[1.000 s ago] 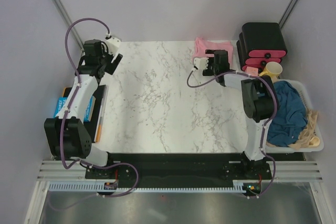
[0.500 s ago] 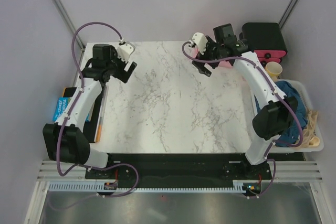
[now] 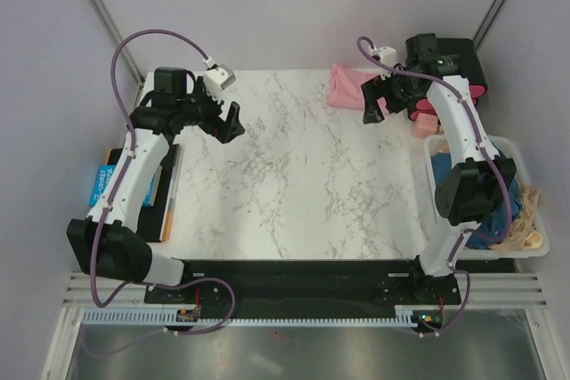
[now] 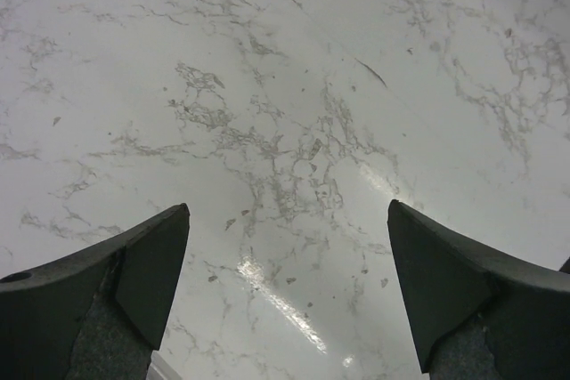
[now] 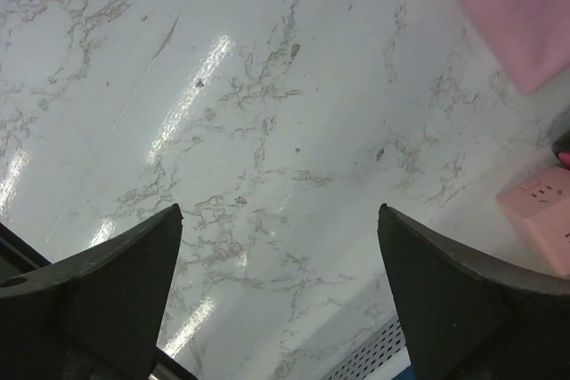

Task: Fold and stack the t-shirts
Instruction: Put the neatly folded tshirt into the corner of the board with the right arm

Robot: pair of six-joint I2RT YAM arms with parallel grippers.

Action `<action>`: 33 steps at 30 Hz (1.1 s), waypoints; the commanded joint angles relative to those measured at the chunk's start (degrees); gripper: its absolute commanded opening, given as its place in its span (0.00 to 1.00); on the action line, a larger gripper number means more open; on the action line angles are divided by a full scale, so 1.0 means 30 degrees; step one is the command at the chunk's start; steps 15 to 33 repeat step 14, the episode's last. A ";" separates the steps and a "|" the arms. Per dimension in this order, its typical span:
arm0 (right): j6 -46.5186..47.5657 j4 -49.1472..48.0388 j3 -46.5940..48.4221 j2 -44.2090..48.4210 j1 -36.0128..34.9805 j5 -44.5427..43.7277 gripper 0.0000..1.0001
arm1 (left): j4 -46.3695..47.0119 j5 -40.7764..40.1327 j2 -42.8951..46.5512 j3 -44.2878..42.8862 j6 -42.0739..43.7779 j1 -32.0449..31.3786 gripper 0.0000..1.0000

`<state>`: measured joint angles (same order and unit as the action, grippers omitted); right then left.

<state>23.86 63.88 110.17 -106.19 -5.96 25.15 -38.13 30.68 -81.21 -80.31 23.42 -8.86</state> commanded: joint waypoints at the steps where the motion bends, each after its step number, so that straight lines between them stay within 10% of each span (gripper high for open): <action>1: -0.1944 0.0769 0.0866 0.1440 0.0110 -0.0578 0.98 | -0.0971 0.0355 0.0877 -0.1178 -0.3612 0.0025 1.00; 11: -0.2680 -0.2101 -0.2854 0.5979 0.0081 -0.5186 0.98 | -0.0972 -0.4860 0.3309 0.0636 -0.4233 0.0025 1.00; 33: -0.2621 -0.2367 -0.3178 0.6245 0.0081 -0.5335 0.98 | -0.0972 -0.5215 0.3572 0.0930 -0.3620 0.0025 1.00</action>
